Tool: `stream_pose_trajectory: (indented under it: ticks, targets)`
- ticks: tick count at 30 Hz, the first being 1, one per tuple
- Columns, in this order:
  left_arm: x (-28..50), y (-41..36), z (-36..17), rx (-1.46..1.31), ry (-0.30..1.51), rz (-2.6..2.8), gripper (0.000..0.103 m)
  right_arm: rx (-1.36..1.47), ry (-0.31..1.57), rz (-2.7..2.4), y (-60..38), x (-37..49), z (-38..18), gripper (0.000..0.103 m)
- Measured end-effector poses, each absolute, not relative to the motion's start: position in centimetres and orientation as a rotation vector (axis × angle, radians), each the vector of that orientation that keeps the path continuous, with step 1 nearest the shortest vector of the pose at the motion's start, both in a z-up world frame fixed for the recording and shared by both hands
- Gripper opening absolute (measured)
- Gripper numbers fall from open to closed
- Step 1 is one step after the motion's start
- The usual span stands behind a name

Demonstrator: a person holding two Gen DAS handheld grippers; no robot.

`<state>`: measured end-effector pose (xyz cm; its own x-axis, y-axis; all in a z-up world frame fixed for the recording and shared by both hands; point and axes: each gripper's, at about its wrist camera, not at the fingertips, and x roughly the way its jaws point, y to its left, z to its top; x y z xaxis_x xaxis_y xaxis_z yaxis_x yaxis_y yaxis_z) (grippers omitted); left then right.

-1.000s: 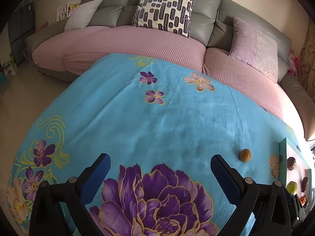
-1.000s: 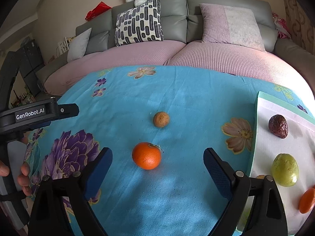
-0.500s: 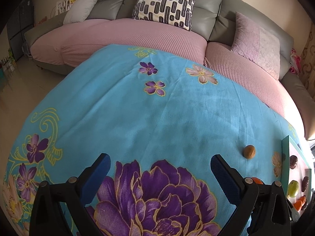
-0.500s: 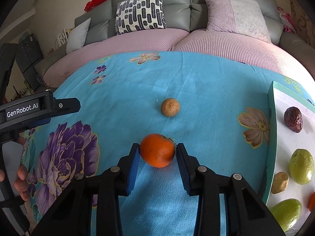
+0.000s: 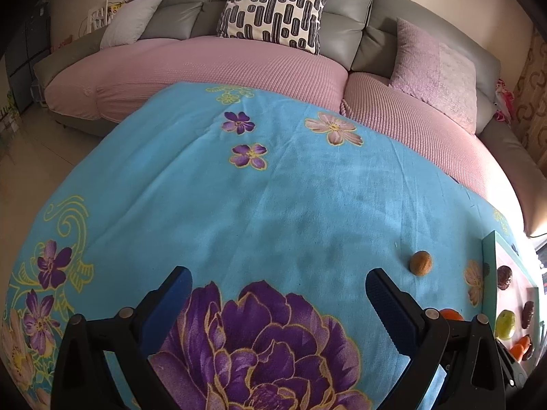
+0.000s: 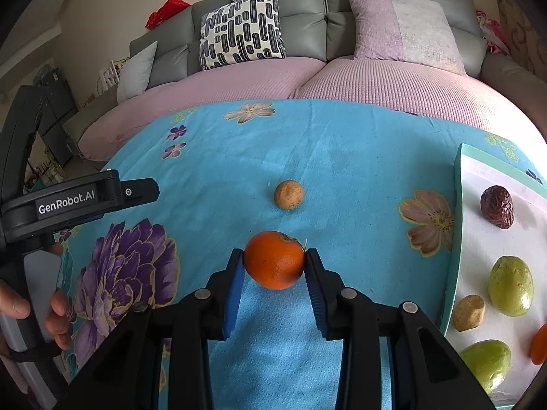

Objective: Organize fruits
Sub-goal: 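Grasp the orange with the right gripper while the left grasps the brown nut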

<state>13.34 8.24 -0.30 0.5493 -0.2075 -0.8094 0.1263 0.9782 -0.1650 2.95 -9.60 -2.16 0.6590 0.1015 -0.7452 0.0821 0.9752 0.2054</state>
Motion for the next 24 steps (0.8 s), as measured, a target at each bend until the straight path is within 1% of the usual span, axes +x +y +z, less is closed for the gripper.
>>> stream_pose_trajectory:
  ticks: [14, 24]
  targets:
    - [13.0, 4.5, 0.5, -0.070, 0.950, -0.256, 0.103, 0.292, 0.770, -0.130, -15.6, -0.1, 1.2, 0.037]
    - [12.3, 0.6, -0.2, -0.043, 0.990, -0.332, 0.103, 0.292, 0.756, -0.298, -21.7, -3.6, 2.5, 0.037]
